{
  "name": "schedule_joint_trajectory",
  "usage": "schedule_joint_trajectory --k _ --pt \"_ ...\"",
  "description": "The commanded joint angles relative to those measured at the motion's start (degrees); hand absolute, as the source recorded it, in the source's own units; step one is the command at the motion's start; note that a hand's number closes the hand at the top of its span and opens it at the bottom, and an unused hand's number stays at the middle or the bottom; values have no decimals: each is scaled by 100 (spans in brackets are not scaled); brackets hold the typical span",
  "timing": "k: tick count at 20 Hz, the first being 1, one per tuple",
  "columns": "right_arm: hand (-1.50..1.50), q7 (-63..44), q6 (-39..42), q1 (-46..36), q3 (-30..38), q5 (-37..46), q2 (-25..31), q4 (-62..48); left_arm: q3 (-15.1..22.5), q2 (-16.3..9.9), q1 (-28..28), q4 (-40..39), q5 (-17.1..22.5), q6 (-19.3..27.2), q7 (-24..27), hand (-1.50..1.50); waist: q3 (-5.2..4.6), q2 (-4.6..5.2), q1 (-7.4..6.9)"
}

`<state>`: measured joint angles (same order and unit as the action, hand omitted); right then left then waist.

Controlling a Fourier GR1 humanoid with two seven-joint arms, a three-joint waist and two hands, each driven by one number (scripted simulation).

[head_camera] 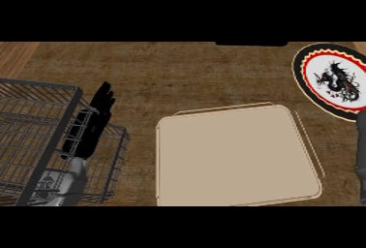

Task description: Pick the cupcake from the tray and place it in the plate

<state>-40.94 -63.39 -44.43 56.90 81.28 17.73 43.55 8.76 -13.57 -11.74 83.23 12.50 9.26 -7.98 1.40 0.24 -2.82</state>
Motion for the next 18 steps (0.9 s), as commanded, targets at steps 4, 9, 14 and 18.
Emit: schedule_joint_trajectory --k 4,9,14,18 --pt "-150 589 -1109 16 -381 -1179 -667 295 210 194 788 -444 111 -72 -384 0 -111 6 113" --pt "-150 1154 -679 363 -1127 -2109 -1194 903 180 278 928 -473 40 -35 -241 0 -122 -46 270" --pt "-150 1440 -644 863 -1658 -2622 -1749 1329 144 267 1008 -259 17 -19 -355 0 -127 -50 262" --pt "-150 1307 -629 1261 -2038 -2735 -1764 1303 80 260 1040 -285 -21 -27 -310 0 -138 -60 254"
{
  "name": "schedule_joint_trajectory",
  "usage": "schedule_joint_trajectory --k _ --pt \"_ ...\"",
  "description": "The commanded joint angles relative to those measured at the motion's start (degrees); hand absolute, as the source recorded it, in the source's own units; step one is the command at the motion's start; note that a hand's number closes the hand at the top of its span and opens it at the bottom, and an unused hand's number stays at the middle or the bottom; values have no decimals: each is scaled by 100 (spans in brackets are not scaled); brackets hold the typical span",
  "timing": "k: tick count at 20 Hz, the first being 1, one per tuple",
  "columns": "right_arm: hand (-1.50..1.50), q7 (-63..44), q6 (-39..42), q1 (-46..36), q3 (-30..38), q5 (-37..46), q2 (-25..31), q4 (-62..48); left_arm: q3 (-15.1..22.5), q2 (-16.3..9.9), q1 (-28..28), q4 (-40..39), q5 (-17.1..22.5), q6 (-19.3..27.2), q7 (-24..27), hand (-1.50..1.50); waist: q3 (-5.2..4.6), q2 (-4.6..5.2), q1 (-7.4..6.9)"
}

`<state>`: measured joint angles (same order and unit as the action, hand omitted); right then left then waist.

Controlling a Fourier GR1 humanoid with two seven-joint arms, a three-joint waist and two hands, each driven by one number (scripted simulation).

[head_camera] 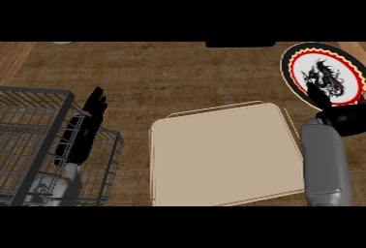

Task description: Pick the cupcake from the tray and place it in the plate

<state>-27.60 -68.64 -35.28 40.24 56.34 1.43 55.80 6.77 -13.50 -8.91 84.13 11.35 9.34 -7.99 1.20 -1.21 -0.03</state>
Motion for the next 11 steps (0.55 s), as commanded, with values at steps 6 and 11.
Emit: schedule_joint_trajectory --k 6,11 --pt "-150 -304 -359 618 -911 -371 -141 -31 174 193 671 -468 173 -237 -341 0 -123 104 -56" --pt "-150 -582 -439 857 -1431 -494 -142 108 257 301 720 -499 15 -181 -254 0 -128 84 -16"
